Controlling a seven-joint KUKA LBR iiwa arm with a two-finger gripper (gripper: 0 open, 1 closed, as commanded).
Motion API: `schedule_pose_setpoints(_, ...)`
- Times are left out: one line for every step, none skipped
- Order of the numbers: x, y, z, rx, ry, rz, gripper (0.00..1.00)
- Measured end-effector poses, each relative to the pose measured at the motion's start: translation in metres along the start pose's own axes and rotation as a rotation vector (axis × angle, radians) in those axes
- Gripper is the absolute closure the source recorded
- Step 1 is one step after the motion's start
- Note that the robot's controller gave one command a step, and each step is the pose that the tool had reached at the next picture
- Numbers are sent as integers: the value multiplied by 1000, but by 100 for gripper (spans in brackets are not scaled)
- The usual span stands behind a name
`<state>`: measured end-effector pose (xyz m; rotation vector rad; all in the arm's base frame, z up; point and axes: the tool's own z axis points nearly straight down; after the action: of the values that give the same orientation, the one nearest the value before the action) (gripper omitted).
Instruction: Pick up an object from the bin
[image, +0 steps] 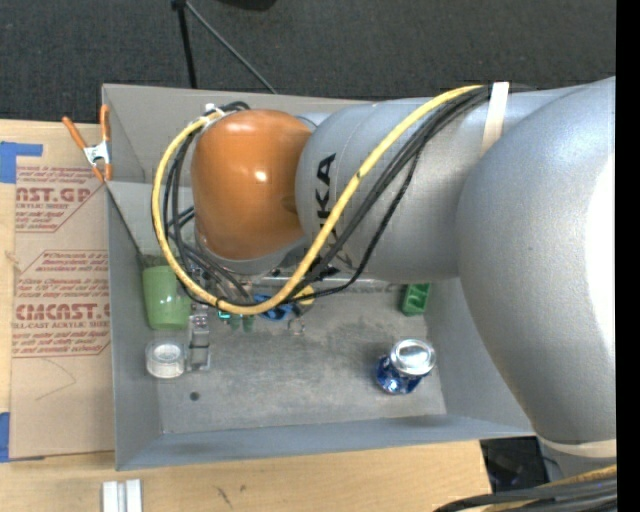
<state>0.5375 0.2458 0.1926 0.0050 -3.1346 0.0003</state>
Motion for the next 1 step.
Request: schedule_pose_setpoints(-27, -35, 125, 14, -3, 16, 0)
